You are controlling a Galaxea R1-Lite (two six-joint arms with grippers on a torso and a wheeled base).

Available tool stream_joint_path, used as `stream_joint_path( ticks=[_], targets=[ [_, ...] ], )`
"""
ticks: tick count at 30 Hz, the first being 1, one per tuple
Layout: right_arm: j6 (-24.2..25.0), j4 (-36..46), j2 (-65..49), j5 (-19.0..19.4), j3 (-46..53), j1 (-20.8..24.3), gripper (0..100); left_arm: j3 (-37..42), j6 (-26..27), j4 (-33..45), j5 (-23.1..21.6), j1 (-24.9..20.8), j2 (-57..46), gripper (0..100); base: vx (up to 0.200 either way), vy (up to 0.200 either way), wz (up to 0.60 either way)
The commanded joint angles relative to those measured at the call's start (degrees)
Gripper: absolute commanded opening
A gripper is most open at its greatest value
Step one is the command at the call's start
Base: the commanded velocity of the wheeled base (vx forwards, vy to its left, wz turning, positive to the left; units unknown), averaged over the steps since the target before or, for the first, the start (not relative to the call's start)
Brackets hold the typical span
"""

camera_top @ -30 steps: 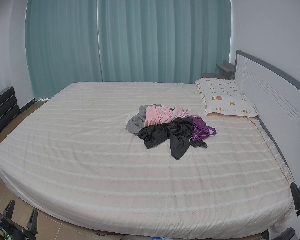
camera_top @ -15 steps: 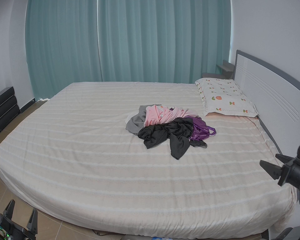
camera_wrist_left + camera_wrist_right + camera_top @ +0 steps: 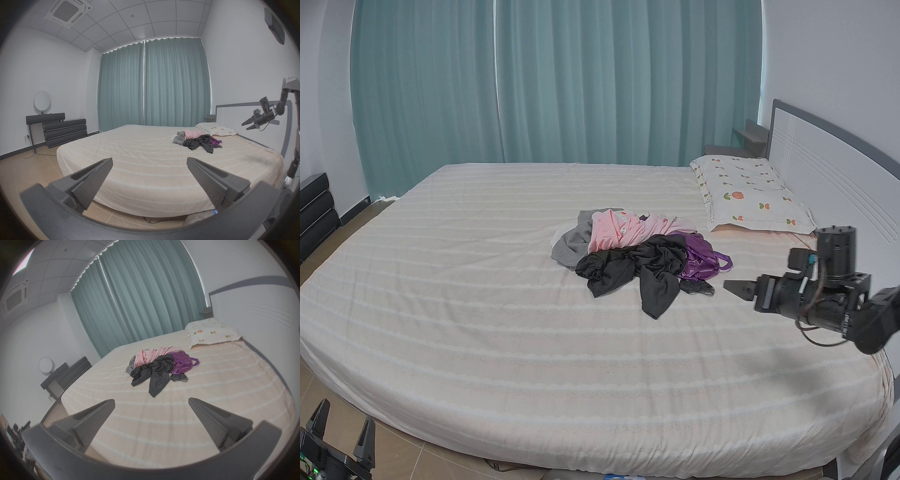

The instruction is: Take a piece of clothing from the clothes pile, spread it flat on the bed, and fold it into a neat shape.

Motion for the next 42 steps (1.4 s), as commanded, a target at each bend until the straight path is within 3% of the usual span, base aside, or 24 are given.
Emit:
stream_joint_path(
  ticks=[1,10,15,20,25,41,42],
  targets=[
    [9.85,-5.02,33.35,-3.14,-23.40,5.71,100,1.01,-0.04,-0.01,0.02,0.02,0.00,100,0.000,0.000,0.00],
    [16.71,3.50,44.78,-3.14,-40.81,6.59,100,1.01,-0.04,-0.01,0.02,0.02,0.09,100,0.000,0.000,0.00],
    [19.70,7.46,50.14,-5.34,-49.07,5.89,100,1.01,-0.04,-0.01,0.02,0.02,0.09,100,0.000,0.000,0.00],
    [20.66,10.18,52.86,-7.54,-53.99,4.48,100,1.01,-0.04,-0.01,0.02,0.11,0.00,100,0.000,0.000,0.00],
    [23.48,10.62,55.50,-7.62,-56.19,4.66,100,1.01,-0.04,-0.01,0.02,0.02,0.00,100,0.000,0.000,0.00],
    [25.50,13.08,60.42,-7.62,-65.50,5.01,100,1.01,-0.04,-0.01,0.02,0.02,0.09,100,0.000,0.000,0.00],
    [26.11,15.63,62.09,-7.62,-70.16,5.18,100,1.01,-0.04,-0.01,0.02,0.02,0.09,100,0.000,0.000,0.00]
  ],
)
